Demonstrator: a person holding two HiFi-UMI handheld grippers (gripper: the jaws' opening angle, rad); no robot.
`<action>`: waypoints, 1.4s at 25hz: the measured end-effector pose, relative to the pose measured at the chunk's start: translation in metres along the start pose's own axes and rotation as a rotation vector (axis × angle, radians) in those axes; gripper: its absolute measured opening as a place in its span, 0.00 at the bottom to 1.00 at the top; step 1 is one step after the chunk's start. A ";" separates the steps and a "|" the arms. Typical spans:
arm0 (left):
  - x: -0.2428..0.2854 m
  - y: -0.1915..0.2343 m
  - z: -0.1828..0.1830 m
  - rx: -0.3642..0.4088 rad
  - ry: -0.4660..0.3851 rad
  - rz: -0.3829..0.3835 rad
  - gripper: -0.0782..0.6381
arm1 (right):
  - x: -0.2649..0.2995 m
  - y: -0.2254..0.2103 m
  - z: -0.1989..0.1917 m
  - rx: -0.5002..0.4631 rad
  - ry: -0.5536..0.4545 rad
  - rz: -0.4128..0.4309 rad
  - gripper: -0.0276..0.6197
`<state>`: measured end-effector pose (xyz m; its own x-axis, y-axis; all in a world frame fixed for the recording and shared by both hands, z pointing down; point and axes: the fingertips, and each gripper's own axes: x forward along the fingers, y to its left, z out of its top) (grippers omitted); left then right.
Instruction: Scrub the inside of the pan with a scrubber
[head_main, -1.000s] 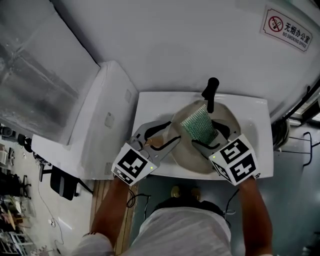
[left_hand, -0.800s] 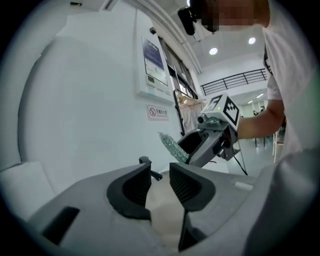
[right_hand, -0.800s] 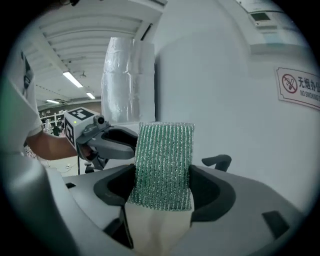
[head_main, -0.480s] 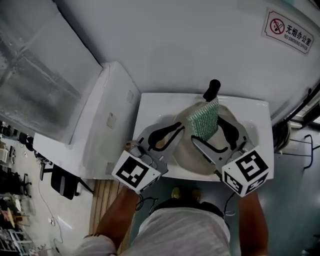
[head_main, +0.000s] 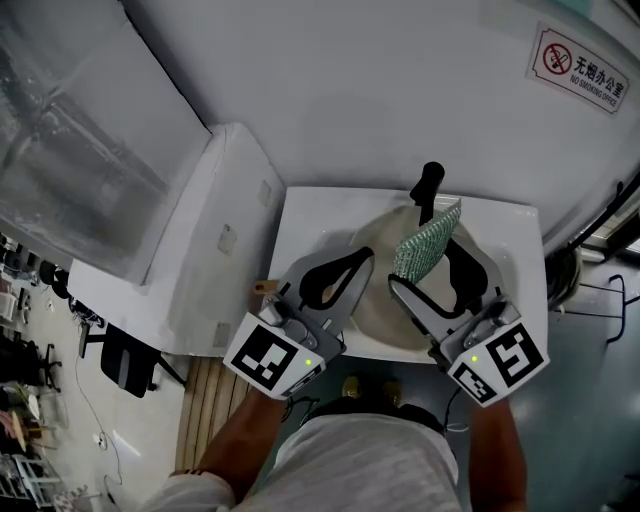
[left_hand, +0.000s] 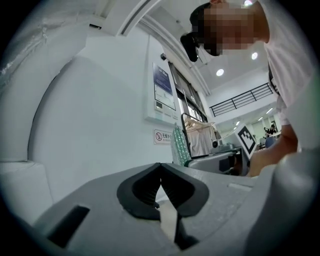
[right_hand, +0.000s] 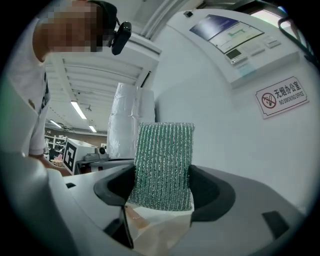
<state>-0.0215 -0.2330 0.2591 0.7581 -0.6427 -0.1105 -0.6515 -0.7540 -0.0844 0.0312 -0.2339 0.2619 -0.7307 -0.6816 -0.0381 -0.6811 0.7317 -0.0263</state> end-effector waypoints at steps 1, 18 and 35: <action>-0.001 -0.001 0.001 -0.004 -0.007 0.001 0.13 | -0.001 0.001 0.002 0.000 -0.012 -0.001 0.57; 0.002 -0.016 0.006 -0.031 -0.005 -0.028 0.13 | -0.017 0.002 0.011 -0.034 -0.089 -0.030 0.57; -0.003 -0.017 0.010 -0.021 -0.048 -0.012 0.13 | -0.020 0.008 0.007 -0.040 -0.080 -0.031 0.57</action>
<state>-0.0129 -0.2174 0.2508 0.7632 -0.6269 -0.1567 -0.6414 -0.7644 -0.0655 0.0408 -0.2144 0.2557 -0.7042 -0.7001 -0.1180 -0.7059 0.7082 0.0114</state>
